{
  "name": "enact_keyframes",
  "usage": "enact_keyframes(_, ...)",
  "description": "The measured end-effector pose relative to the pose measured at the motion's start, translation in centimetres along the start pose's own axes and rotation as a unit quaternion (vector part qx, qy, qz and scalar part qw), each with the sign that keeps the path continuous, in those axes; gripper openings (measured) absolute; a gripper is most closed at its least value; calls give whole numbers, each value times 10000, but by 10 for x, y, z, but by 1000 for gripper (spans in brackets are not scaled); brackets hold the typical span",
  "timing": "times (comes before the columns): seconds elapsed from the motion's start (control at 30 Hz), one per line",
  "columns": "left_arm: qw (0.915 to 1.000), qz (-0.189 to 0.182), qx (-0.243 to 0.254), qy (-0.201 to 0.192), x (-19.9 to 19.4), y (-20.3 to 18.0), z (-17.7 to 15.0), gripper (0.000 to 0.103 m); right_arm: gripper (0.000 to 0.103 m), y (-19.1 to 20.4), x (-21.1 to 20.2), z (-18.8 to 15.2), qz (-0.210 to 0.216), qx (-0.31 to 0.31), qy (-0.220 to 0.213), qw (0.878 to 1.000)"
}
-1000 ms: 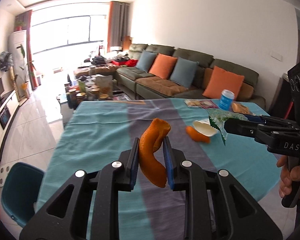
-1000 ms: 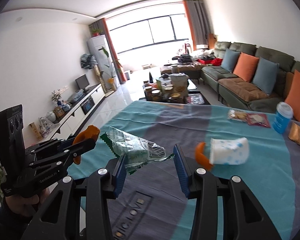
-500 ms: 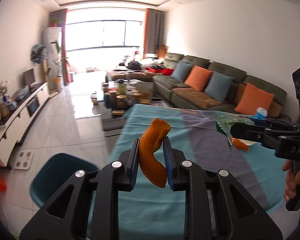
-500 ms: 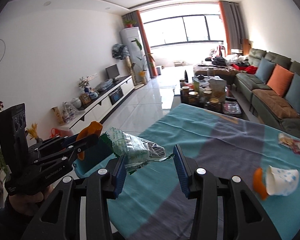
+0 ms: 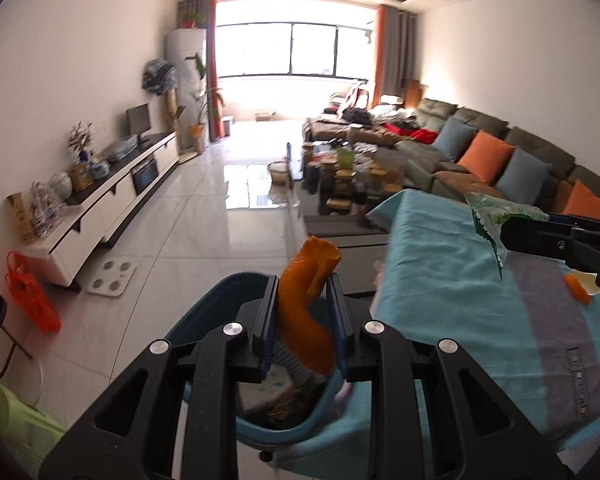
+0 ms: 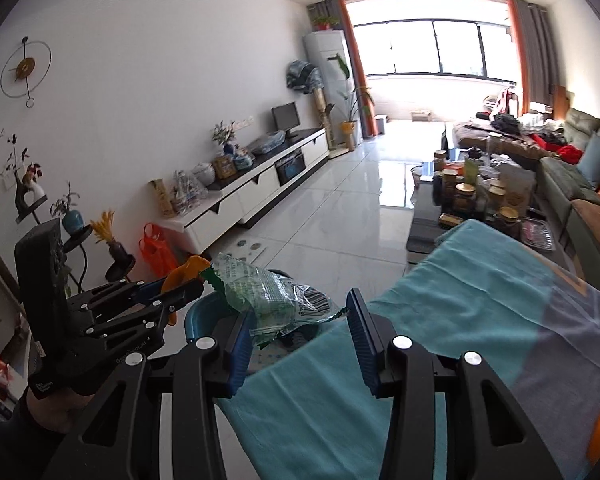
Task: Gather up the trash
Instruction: 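Carry the orange peel and clear plastic packaging over the teal bin, then open both tools to drop the peel and packaging into the bin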
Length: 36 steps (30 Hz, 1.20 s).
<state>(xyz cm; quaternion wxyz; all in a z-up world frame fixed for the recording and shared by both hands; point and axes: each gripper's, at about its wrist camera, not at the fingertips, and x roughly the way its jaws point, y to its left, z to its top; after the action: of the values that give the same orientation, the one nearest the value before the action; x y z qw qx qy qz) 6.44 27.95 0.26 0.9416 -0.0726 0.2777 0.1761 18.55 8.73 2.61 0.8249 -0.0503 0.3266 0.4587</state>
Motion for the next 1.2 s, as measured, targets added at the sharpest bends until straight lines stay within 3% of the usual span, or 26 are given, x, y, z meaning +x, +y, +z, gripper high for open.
enact_keyframes(0.23, 9966, 415, -300, 646, 54, 55, -22, 24, 42, 25, 71, 9, 94, -254, 572, 9980)
enact_keyframes(0.5, 9888, 593, -420, 1305, 123, 66, -39, 24, 42, 43, 141, 12, -17, -597, 1281, 9900)
enact_keyframes(0.93, 9820, 889, -375, 1625, 153, 60, -53, 27, 47, 52, 187, 5, -307, -853, 1815, 9792)
enact_keyframes(1.1, 9811, 974, -361, 1632, 152, 54, -54, 44, 56, 52, 189, 6, -264, -825, 1843, 9790)
enact_keyframes(1.2, 9810, 1032, -363, 1604, 150, 54, -54, 49, 58, 49, 186, 7, -281, -812, 1777, 9803)
